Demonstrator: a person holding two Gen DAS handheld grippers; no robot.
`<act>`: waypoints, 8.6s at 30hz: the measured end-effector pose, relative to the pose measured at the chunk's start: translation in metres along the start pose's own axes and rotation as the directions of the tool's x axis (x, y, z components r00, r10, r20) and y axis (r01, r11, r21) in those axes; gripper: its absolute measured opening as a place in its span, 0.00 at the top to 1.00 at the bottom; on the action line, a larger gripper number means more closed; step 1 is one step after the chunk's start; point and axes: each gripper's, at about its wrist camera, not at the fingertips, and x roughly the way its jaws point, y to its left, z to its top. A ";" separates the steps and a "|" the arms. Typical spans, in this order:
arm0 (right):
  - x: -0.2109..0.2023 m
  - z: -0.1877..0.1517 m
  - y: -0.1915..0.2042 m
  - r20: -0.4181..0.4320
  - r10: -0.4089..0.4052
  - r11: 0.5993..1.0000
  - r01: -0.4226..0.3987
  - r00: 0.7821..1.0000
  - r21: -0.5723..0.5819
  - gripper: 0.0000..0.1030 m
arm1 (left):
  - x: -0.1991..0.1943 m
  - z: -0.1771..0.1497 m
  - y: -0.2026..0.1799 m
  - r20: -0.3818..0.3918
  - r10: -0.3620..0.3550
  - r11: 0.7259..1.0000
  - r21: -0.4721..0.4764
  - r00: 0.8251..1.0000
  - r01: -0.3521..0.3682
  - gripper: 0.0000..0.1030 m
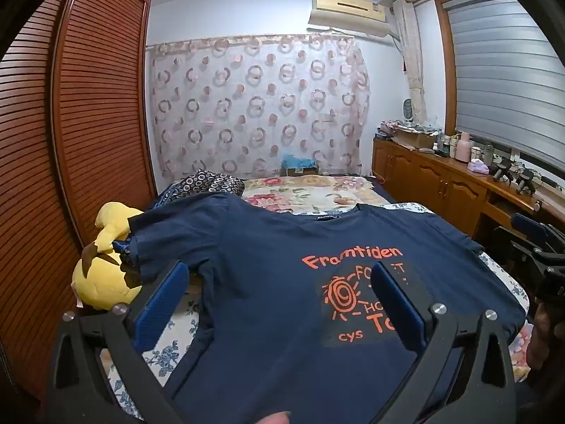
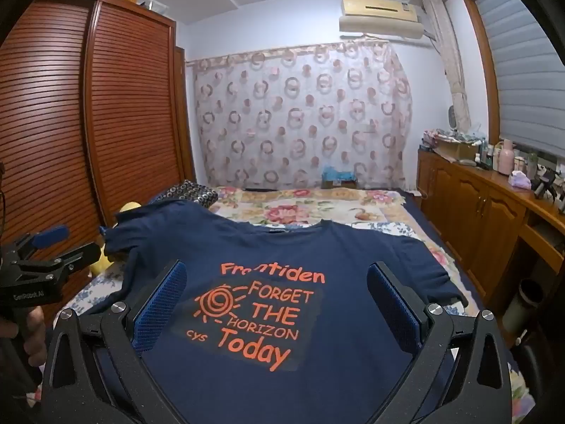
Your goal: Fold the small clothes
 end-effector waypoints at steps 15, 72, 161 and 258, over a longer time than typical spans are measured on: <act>0.000 0.000 0.000 -0.004 -0.001 1.000 0.001 1.000 -0.007 0.00 | 0.000 0.000 0.000 0.002 0.003 1.000 -0.003 1.000 -0.003 0.00; 0.000 -0.001 0.001 -0.003 0.001 1.000 -0.001 1.000 -0.001 0.00 | 0.000 -0.001 -0.001 0.008 0.003 1.000 0.001 1.000 -0.003 0.00; 0.111 -0.056 0.037 -0.282 0.193 0.971 -0.224 0.940 -0.083 0.00 | 0.199 0.006 0.228 -0.382 -0.046 0.989 -0.148 0.923 -0.012 0.75; 0.259 -0.004 0.104 -0.501 0.487 0.801 -0.595 0.715 -0.071 0.37 | 0.173 0.066 0.135 -0.257 -0.181 0.981 0.024 0.949 0.194 0.46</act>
